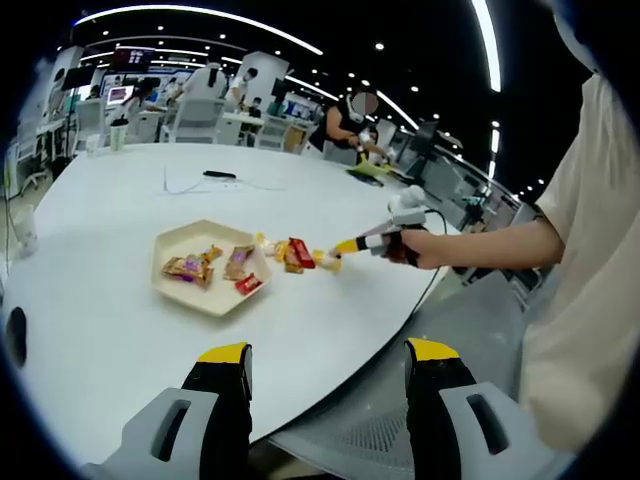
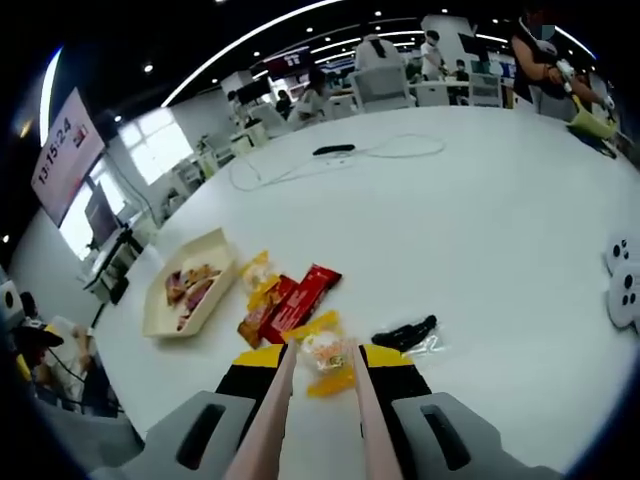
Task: Place the target food into the container with the food tongs after gripping and lifting it, then release it inside without dropping or visibly crushing the food.
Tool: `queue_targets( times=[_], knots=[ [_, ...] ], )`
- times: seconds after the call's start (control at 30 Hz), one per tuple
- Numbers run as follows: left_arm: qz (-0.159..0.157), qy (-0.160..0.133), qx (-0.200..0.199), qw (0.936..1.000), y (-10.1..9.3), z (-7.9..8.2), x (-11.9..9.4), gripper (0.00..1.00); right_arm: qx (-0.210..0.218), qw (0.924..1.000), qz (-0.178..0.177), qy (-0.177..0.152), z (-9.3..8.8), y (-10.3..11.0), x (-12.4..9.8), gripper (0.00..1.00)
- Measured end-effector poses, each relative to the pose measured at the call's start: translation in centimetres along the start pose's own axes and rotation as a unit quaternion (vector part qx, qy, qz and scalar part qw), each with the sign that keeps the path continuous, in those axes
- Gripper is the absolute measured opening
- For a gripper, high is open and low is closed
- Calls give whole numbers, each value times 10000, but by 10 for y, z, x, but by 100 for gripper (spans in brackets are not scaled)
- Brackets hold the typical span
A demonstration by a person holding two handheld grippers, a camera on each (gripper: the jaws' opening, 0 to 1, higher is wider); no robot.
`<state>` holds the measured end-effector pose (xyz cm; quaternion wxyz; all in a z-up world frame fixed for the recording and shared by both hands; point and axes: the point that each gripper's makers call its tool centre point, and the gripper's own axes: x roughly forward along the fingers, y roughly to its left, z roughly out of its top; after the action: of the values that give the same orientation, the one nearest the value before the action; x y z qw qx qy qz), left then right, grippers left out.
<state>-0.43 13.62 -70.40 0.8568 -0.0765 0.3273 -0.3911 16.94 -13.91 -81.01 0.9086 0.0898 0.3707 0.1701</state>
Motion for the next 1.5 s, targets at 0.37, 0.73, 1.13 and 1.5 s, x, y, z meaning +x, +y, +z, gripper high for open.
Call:
queue_targets(
  times=[0.37, 0.73, 1.13, 1.5],
  knots=[
    [-26, 4, 33, 10000, 0, 5, 3, 61, 218, 9994, -174, 188, 9, -9, 21, 28],
    [23, 2, 0, 10000, 4, 3, 0, 61, 815, 9962, -256, 181, -1, -12, 17, 28],
    [-61, 8, 36, 10000, -3, 2, 3, 61, 1103, 9931, -383, 61, -17, -31, -6, 28],
    [-81, 34, 35, 10000, -4, 0, 5, 61, 165, 9986, -496, 15, -3, -35, -13, 28]
  ],
)
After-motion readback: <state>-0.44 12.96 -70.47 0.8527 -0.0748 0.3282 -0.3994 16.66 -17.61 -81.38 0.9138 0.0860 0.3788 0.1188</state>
